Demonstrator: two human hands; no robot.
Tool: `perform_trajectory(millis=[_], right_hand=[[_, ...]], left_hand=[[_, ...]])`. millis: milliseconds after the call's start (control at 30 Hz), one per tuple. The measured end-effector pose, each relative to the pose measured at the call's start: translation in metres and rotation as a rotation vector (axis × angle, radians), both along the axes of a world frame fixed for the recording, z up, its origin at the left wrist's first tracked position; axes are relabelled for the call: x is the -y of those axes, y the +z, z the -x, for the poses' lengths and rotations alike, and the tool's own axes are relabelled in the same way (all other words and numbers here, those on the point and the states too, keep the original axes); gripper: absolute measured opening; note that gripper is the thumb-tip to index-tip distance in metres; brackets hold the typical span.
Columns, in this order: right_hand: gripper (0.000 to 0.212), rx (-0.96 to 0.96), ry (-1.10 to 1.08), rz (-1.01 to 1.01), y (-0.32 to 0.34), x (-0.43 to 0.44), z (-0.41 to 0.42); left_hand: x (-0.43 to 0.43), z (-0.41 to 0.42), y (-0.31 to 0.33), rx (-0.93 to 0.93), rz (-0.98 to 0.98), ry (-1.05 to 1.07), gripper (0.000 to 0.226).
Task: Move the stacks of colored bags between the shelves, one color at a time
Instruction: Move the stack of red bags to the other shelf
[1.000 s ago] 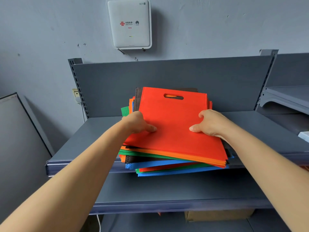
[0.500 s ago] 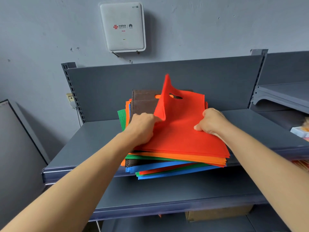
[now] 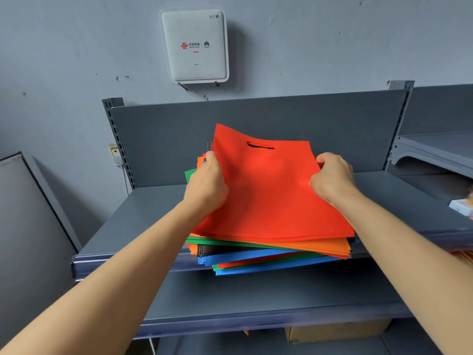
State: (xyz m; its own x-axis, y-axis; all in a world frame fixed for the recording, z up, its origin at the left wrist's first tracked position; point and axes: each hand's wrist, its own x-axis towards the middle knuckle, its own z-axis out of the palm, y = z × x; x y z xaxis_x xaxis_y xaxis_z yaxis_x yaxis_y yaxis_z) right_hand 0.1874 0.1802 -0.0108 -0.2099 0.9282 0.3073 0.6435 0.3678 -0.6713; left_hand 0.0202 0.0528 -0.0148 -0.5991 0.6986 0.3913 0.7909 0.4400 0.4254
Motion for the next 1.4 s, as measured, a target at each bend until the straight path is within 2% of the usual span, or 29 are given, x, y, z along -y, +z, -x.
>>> perform_trajectory(millis=[67, 133, 167, 233, 300, 433, 533, 833, 1167, 1400], right_hand=[[0.037, -0.111, 0.026, 0.074, 0.004, 0.002, 0.005], [0.023, -0.175, 0.103, 0.204, 0.004, 0.008, 0.013], [0.017, -0.168, 0.152, 0.267, 0.003, 0.011, 0.017], [0.019, -0.118, 0.218, 0.297, 0.000, 0.020, 0.027], [0.026, -0.118, 0.263, 0.250, 0.000, 0.029, 0.037], [0.025, -0.200, 0.406, 0.177, 0.008, 0.050, 0.062], [0.039, -0.232, 0.472, 0.095, 0.015, 0.072, 0.086], [0.050, -0.196, 0.712, -0.078, 0.021, 0.166, 0.154], [0.055, -0.163, 1.164, -0.120, 0.013, 0.295, 0.189], [0.055, -0.095, 1.476, -0.115, -0.003, 0.411, 0.175]], left_hand=[[0.009, 0.009, 0.001, 0.082, -0.033, 0.039, 0.048], [0.017, 0.019, 0.001, 0.154, -0.017, 0.069, 0.056], [0.022, 0.022, 0.000, 0.177, -0.006, 0.083, 0.058], [0.035, 0.028, 0.000, 0.199, -0.006, 0.105, 0.057], [0.048, 0.034, 0.000, 0.203, -0.045, 0.128, 0.055], [0.079, 0.052, 0.009, 0.192, -0.131, 0.197, 0.053], [0.111, 0.065, 0.016, 0.162, -0.188, 0.270, 0.051], [0.239, 0.069, 0.021, 0.037, -0.296, 0.586, 0.048], [0.382, 0.004, 0.007, -0.011, -0.327, 1.024, 0.045], [0.483, -0.071, -0.006, 0.010, -0.311, 1.353, 0.041]])
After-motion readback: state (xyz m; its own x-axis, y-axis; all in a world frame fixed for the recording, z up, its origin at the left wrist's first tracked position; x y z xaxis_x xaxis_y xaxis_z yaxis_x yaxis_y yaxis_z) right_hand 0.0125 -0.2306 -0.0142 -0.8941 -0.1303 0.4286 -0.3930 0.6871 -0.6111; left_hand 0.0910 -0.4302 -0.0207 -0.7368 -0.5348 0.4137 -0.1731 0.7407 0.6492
